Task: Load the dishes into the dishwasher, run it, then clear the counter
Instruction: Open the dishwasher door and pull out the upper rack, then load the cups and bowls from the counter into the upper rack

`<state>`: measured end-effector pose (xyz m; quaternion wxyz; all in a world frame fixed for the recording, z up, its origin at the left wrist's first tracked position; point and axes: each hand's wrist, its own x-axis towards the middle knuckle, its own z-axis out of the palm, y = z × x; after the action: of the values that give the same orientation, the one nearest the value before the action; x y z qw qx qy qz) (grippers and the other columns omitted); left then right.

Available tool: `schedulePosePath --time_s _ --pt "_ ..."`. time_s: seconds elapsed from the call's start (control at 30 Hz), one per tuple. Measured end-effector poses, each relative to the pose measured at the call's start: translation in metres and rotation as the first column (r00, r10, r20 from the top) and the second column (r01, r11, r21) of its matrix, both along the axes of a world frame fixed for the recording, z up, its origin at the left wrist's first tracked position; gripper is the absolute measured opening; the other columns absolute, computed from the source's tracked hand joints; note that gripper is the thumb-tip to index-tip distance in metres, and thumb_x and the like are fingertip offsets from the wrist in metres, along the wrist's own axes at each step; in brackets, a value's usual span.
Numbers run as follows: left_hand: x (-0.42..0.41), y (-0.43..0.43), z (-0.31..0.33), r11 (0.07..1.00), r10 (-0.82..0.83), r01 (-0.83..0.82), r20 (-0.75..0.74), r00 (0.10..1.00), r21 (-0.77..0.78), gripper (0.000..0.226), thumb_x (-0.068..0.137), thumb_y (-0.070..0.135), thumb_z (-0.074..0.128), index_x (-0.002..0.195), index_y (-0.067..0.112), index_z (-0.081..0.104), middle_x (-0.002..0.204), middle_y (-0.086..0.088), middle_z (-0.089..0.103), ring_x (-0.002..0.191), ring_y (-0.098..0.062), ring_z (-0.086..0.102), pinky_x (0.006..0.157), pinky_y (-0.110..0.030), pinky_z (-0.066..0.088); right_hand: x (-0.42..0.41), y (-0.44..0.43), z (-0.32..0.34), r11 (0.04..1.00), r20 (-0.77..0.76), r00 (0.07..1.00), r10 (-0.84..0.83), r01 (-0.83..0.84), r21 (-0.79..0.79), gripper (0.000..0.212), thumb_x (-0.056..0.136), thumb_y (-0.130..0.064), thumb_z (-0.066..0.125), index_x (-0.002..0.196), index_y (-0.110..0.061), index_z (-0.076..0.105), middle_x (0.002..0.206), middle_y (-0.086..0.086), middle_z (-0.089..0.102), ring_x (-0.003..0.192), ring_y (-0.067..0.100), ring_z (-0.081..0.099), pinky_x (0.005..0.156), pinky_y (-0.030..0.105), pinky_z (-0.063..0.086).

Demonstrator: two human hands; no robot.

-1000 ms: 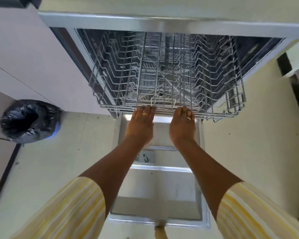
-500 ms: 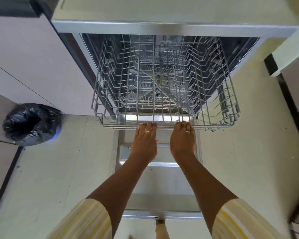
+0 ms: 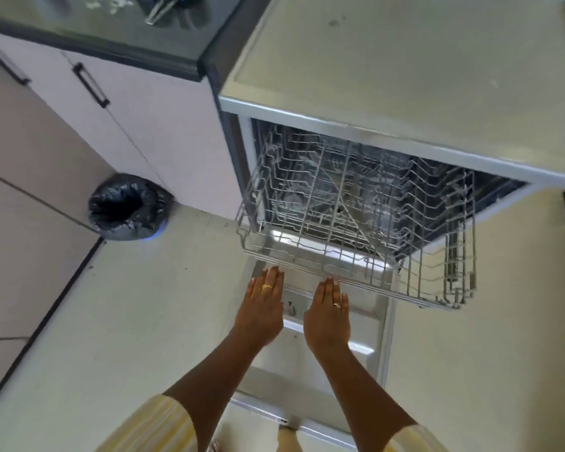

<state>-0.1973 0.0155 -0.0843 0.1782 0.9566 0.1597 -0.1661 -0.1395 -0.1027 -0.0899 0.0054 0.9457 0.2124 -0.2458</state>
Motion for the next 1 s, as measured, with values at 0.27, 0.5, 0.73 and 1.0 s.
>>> schedulePosePath --time_s 0.27,0.5,0.73,1.0 --pt "-0.078 0.077 0.034 0.981 0.193 -0.191 -0.058 0.979 0.041 0.061 0.100 0.024 0.029 0.148 0.008 -0.004 0.157 -0.009 -0.009 0.145 -0.025 -0.007 0.116 -0.039 -0.005 -0.063 0.093 0.046 0.971 -0.031 0.971 0.238 -0.239 -0.008 0.065 0.100 -0.031 0.029 0.146 0.003 -0.002 0.156 0.019 0.001 0.145 0.030 0.001 0.117 0.040 0.002" --pt "-0.149 0.191 0.071 0.959 0.284 -0.282 -0.059 0.957 0.039 0.064 0.099 0.029 0.032 0.148 0.006 -0.002 0.157 -0.010 -0.006 0.145 -0.028 -0.005 0.116 -0.041 -0.002 -0.128 0.214 0.089 0.939 0.028 0.939 0.343 -0.344 0.003 0.060 0.100 -0.026 0.027 0.146 0.002 0.000 0.156 0.017 0.003 0.145 0.027 0.003 0.118 0.040 0.002" --pt "-0.185 0.305 0.109 0.930 0.366 -0.366 0.045 0.929 -0.014 0.064 0.099 0.029 0.034 0.148 0.005 -0.001 0.157 -0.012 -0.003 0.145 -0.028 -0.003 0.116 -0.040 -0.003 -0.169 0.337 0.120 0.900 0.143 0.889 0.434 -0.436 -0.021 0.057 0.100 -0.021 0.023 0.146 0.001 0.000 0.157 0.014 0.002 0.145 0.025 0.000 0.117 0.041 0.000" --pt "-0.190 0.390 0.139 0.904 0.418 -0.426 0.128 0.900 0.044 0.064 0.100 0.034 0.034 0.148 0.006 0.002 0.157 -0.011 0.001 0.145 -0.027 -0.001 0.117 -0.040 0.001 -0.164 0.425 0.164 0.872 0.224 0.847 0.483 -0.487 -0.038 0.056 0.101 -0.021 0.022 0.147 0.001 -0.002 0.157 0.015 -0.003 0.145 0.027 -0.005 0.117 0.042 -0.002"
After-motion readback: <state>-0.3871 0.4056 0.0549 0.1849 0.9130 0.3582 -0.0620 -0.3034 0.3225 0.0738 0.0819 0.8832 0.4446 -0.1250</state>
